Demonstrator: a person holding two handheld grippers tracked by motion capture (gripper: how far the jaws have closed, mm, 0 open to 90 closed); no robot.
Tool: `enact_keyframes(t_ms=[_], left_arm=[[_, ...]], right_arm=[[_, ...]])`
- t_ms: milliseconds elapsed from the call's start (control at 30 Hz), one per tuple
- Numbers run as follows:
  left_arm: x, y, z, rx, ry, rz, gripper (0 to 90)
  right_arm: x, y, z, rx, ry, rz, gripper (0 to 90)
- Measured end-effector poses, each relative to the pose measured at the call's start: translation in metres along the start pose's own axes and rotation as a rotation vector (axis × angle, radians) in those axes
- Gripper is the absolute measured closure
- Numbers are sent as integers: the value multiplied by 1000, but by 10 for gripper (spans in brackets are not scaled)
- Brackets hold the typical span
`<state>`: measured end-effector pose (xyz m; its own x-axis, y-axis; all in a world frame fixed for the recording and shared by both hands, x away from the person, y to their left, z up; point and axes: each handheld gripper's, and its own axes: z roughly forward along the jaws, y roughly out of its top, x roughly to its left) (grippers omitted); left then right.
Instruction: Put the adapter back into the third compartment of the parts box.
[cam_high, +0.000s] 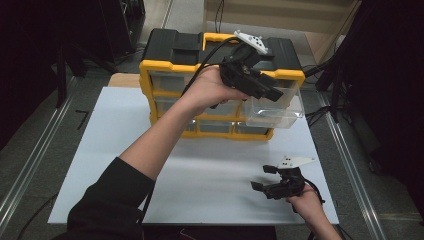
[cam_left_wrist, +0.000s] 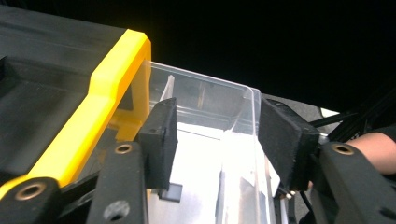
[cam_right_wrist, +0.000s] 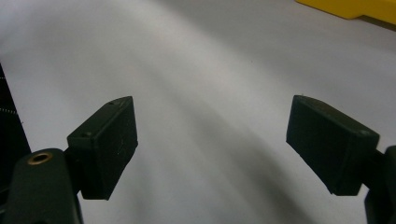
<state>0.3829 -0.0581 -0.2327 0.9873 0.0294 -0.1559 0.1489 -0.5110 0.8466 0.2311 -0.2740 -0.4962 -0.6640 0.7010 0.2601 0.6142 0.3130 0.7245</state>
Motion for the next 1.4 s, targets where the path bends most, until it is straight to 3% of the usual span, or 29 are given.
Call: enact_keyframes(t_ms=[200, 267, 567, 600, 767, 1067, 1400], left_arm=[[2, -11, -19, -1, 1, -16, 413], [3, -16, -25, -18, -24, -18, 399], [4, -40, -48, -49, 3, -36, 339], [3, -43, -49, -50, 9, -33, 301], [0, -59, -56, -54, 43, -6, 290], [-2, -83, -53, -31, 80, -31, 274], [-1, -101, -50, -28, 83, -67, 284]], right_arm=[[0, 1, 1, -2, -9, 6, 147], [0, 1, 1, -4, -11, 6, 147], [2, 4, 2, -6, -10, 11, 148], [3, 5, 3, -4, -10, 14, 148], [0, 4, 3, -4, -15, 21, 147], [0, 4, 3, -4, -15, 26, 148], [0, 4, 3, -1, -17, 23, 147]])
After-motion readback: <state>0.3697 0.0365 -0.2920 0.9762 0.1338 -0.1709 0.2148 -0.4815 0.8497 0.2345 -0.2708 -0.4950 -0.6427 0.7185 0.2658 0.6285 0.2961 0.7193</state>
